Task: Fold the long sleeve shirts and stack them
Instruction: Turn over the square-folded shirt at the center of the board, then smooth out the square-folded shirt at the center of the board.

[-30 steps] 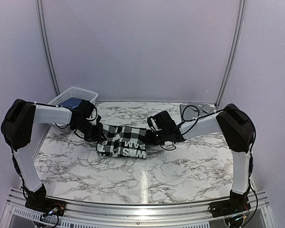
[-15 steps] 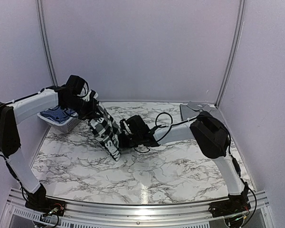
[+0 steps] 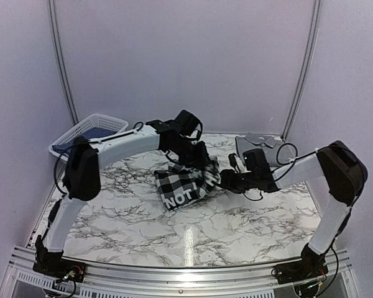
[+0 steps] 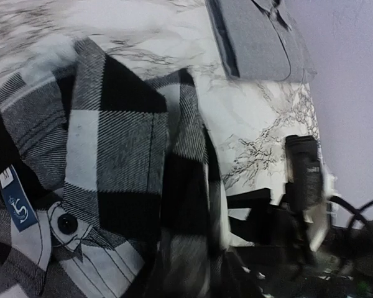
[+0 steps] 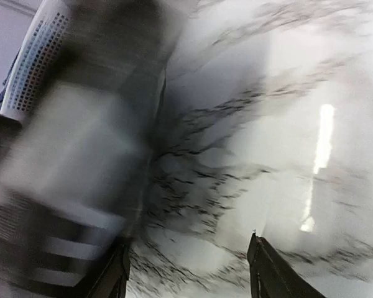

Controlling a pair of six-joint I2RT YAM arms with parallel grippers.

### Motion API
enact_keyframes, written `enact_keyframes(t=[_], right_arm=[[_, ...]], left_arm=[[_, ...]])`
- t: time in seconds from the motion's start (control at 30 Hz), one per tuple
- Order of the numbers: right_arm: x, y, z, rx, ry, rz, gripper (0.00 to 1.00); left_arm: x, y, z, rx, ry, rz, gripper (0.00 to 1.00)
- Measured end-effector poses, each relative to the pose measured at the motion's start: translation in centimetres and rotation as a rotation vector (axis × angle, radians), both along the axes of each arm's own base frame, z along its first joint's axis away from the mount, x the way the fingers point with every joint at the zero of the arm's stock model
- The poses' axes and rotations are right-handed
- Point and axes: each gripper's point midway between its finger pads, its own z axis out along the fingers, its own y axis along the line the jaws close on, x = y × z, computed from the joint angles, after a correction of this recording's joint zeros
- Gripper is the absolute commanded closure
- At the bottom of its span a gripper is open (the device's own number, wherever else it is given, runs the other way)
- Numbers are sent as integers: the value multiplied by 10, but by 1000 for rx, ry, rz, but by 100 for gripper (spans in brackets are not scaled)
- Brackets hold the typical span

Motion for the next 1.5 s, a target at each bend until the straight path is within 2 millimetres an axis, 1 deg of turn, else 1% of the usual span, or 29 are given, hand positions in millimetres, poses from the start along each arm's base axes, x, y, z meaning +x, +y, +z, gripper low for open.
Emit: enact_keyframes(t=[0.03, 0.07, 0.1, 0.13, 0.2, 0.23, 0.33, 0.4, 0.47, 0.53, 0.63, 0.67, 0.7, 0.73, 0.77, 0.83, 0.87, 0.93, 1.0, 1.03, 1.1, 1.13, 1.23, 1.33, 1.4, 1.47, 1.5], right_arm=[[0, -18, 6, -10, -11, -37, 39], [-4, -30, 14, -21, -25, -60, 39], [-7, -36, 20, -28, -37, -70, 38], [-12, -41, 30, -37, -57, -79, 38], [-18, -51, 48, -54, -93, -95, 38], [-21, -55, 53, -62, -107, -103, 38], [-21, -66, 65, -97, -144, -140, 38], [-20, -72, 65, -134, -145, -157, 38], [-19, -77, 64, -173, -144, -170, 39], [-17, -78, 65, -195, -146, -165, 40], [-10, -67, 63, -241, -150, -134, 42], [-8, -59, 60, -258, -153, -116, 45], [-8, -50, 56, -277, -154, -92, 50], [-9, -42, 52, -289, -154, -72, 56], [-11, -35, 47, -307, -150, -51, 61], [-15, -25, 34, -333, -137, -22, 71], [-18, -25, 26, -355, -125, -16, 77], [-21, -33, 11, -398, -97, -34, 86], [-29, -44, -2, -418, -76, -54, 89], [-37, -50, -11, -421, -55, -62, 89], [-51, -59, -24, -429, -25, -70, 86], [-54, -61, -27, -418, -30, -76, 82], [-59, -62, -21, -391, -39, -92, 65], [-58, -61, -13, -374, -54, -97, 51], [-58, -62, -2, -364, -72, -100, 46], [-53, -64, 12, -339, -92, -109, 40], [-48, -66, 19, -323, -101, -114, 39]], left_arm=[[1, -23, -11, -5, 4, -8, 50], [2, -37, -19, -10, -5, -18, 42], [0, -50, -27, -12, -4, -26, 34], [-5, -60, -34, -9, -1, -33, 30], [-16, -70, -40, 5, 4, -42, 26], [-18, -71, -38, 7, -4, -46, 24], [-16, -69, -20, -2, -40, -44, 20], [-14, -59, -3, 1, -73, -32, 20], [-13, -42, 17, 12, -107, -7, 21], [-13, -17, 44, 15, -140, 27, 21], [-11, 21, 78, -4, -186, 84, 22], [-9, 39, 84, -5, -196, 110, 22], [-8, 51, 85, -1, -198, 128, 22], [-7, 64, 81, 8, -194, 146, 22], [-6, 77, 73, 21, -186, 163, 23], [-5, 100, 48, 58, -154, 190, 24], [-7, 113, 27, 88, -124, 201, 24], [-15, 130, -7, 139, -68, 207, 26], [-28, 143, -38, 187, -10, 196, 27], [-34, 146, -49, 201, 9, 187, 27], [-44, 149, -62, 209, 32, 167, 28], [-47, 149, -67, 205, 38, 159, 29], [-56, 146, -75, 168, 47, 139, 32], [-63, 145, -77, 121, 47, 132, 33], [-66, 145, -73, 86, 30, 135, 33], [-67, 145, -66, 43, 3, 140, 33], [-69, 145, -61, 14, -12, 140, 33]])
